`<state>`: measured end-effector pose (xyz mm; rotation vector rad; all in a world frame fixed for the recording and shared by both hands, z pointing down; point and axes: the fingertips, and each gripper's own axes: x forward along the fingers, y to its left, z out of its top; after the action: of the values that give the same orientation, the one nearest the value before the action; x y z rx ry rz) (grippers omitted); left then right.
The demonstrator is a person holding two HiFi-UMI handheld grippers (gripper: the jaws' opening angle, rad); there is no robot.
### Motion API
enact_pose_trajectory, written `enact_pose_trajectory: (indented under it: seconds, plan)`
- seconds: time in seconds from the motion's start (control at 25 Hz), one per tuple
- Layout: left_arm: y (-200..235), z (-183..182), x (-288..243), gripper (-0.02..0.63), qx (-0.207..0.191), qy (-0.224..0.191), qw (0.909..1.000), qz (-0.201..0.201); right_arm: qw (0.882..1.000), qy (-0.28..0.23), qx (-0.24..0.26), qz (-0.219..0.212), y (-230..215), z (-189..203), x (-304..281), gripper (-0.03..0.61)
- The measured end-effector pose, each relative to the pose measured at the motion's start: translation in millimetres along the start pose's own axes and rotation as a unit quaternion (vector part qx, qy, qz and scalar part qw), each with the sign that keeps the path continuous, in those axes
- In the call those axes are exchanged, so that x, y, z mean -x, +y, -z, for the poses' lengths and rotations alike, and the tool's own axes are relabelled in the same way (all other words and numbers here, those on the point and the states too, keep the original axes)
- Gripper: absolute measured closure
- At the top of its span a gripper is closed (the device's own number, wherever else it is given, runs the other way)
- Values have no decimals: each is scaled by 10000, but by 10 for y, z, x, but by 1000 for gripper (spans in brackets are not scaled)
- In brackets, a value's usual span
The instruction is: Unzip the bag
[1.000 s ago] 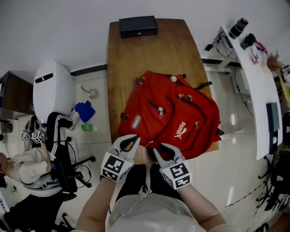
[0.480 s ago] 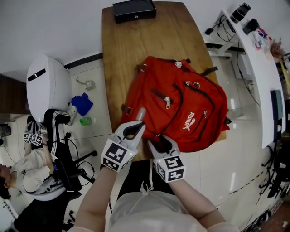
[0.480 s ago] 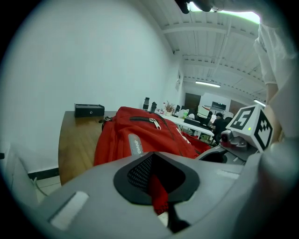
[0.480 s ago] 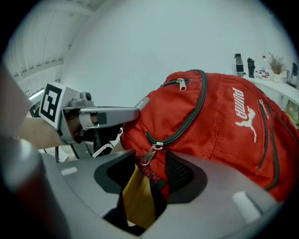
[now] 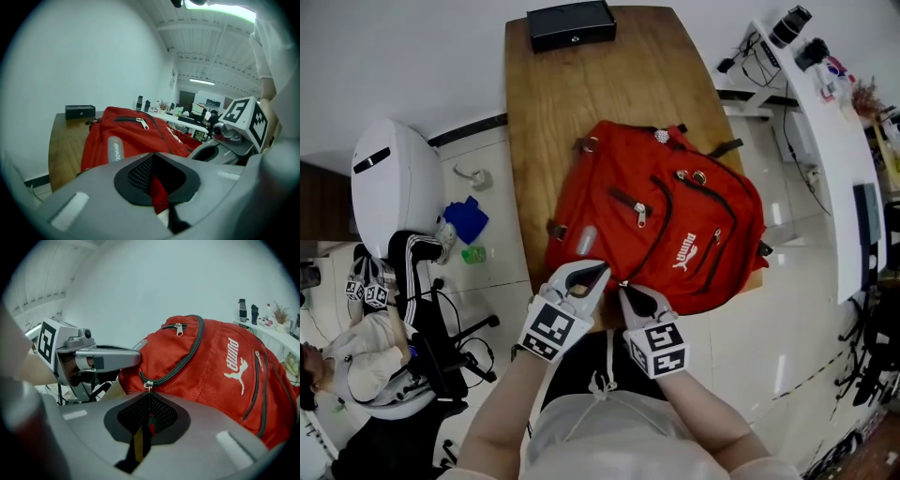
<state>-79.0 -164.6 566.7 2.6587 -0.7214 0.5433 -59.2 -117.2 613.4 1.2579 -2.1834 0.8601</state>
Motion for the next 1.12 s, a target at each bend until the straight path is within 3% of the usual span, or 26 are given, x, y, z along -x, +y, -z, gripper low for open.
enact_pose_trajectory:
  seconds: [0.28, 0.44, 0.8, 1.12]
  plan:
    - [-59, 31, -112, 609, 118, 174, 9998, -12, 9968, 317, 705, -188, -137, -78, 169, 569]
    - [-31, 82, -167, 608, 318, 512, 9982, -34, 9922, 482, 1124, -246, -277, -88, 241, 569]
    - [35, 226, -166, 607, 519, 970, 9939, -43, 9761, 845, 1962, -395, -475, -130, 256, 569]
    - [13, 236, -191, 607, 588, 1207, 9907, 203, 9610, 1320, 2338, -666, -617, -123, 297, 569]
